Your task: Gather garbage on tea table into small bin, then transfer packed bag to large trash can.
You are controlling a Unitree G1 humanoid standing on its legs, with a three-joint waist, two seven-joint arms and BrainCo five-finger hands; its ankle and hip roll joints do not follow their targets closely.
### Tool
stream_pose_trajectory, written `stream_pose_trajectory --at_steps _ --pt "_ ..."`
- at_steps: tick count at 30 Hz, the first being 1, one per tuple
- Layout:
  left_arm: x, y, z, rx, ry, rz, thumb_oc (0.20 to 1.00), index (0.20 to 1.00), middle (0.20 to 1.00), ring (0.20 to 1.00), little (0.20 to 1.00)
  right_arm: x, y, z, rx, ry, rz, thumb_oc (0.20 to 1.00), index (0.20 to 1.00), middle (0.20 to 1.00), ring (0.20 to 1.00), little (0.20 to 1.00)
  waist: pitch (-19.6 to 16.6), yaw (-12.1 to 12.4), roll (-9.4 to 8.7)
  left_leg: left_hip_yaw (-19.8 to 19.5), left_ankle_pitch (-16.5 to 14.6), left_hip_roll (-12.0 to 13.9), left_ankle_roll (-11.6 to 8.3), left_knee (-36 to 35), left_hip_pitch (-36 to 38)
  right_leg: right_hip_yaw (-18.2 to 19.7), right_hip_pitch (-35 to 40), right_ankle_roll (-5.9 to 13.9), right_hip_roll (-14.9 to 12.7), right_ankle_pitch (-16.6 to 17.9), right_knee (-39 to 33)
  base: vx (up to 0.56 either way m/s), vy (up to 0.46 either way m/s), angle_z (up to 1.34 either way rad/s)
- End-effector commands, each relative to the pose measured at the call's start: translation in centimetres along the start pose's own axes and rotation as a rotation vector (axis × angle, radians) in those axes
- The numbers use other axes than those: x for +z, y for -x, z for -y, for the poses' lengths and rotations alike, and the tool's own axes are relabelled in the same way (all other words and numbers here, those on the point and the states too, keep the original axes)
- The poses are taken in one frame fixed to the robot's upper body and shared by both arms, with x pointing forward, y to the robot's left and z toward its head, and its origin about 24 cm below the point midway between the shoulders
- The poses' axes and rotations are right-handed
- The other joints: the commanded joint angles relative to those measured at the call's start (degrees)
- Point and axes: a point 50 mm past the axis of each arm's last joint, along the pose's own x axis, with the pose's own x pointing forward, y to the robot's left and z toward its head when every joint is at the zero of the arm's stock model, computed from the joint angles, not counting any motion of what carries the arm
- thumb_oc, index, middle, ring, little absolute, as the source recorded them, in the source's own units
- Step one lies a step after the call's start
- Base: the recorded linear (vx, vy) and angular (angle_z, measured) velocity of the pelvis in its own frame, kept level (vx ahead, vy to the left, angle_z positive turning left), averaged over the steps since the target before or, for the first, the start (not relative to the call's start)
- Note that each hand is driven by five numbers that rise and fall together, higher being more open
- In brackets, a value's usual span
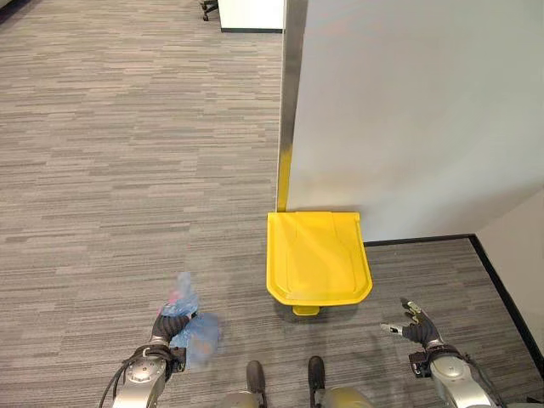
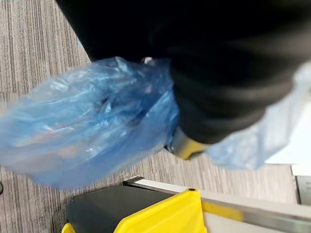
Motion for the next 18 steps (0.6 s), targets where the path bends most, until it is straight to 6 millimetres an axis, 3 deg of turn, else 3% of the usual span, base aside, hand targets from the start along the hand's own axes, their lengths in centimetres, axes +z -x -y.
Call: stream_pose_trajectory --at_steps 1,5,8,13,15,16,18 --pt "3.0 -0.5 -1.6 0.037 0.002 0.136 0.2 0.2 0.2 0.2 0.2 1.9 -0.7 0.0 -0.009 -0.024 0.071 1.0 1.0 1.0 1.0 1.0 0.37 1.11 -2.05 -6.23 -12.07 -2.12 0.24 10.39 -1.38 1.65 -3.44 4.33 -3.58 -6.64 9.82 0.02 0.168 -0.14" --pt "3.5 -0.8 -2.0 0.048 -0.013 0.145 0.2 0.2 0.2 0.2 0.2 2.6 -0.9 -0.1 -0.011 -0.036 0.093 1.0 1.0 1.0 1.0 1.0 1.9 0.68 -2.14 -6.28 -13.88 -2.87 1.03 10.55 1.17 0.12 -8.8 4.1 -2.43 -4.89 14.2 0.11 0.084 -0.03" --pt "3.6 -1.0 -1.8 0.045 -0.014 0.149 0.2 0.2 0.2 0.2 0.2 2.8 -1.0 0.2 -0.018 -0.031 0.102 1.0 1.0 1.0 1.0 1.0 2.44 -1.06 -1.85 -7.13 -15.35 -4.71 1.42 8.48 6.08 -3.11 -14.12 4.56 -0.39 -2.28 9.21 0.23 0.07 -0.16" --pt "4.5 -1.4 -1.2 0.031 -0.009 0.177 0.2 0.2 0.2 0.2 0.2 2.3 -0.7 1.3 -0.054 -0.02 0.089 1.0 1.0 1.0 1.0 1.0 2.96 -2.97 -1.74 -11.01 -18.72 -6.97 0.89 9.54 9.85 -8.13 -16.87 4.72 1.35 -0.9 4.53 0.3 -0.013 0.46" --pt "4.4 -1.4 -1.0 0.02 -0.016 0.177 0.2 0.2 0.2 0.2 0.2 1.8 -0.5 1.5 -0.062 -0.027 0.078 1.0 1.0 1.0 1.0 1.0 2.19 -3.48 -1.95 -11.92 -19.8 -7.42 0.72 10.24 10.38 -8.39 -15.76 3.97 1.22 -0.54 3.6 0.23 -0.088 0.45" --pt "4.0 -1.2 -0.8 0.01 -0.018 0.163 0.2 0.2 0.2 0.2 0.2 1.1 -0.1 2.2 -0.088 -0.045 0.06 1.0 1.0 1.0 1.0 1.0 0.79 -4.04 -2.23 -12.78 -21.37 -7.46 0.01 11.48 11.63 -7.42 -14.71 2.26 0.68 0.28 3.95 0.3 -0.114 0.55" --pt "3.4 -1.1 -0.6 0.014 0.001 0.147 0.2 0.2 0.2 0.2 0.2 0.9 -0.1 2.7 -0.106 -0.051 0.057 1.0 1.0 1.0 1.0 1.0 0.1 -4.46 -1.57 -12.48 -21.84 -6.16 -0.77 13.31 11.55 -7.76 -13.51 1.96 0.45 0.87 4.42 0.27 -0.13 0.58"
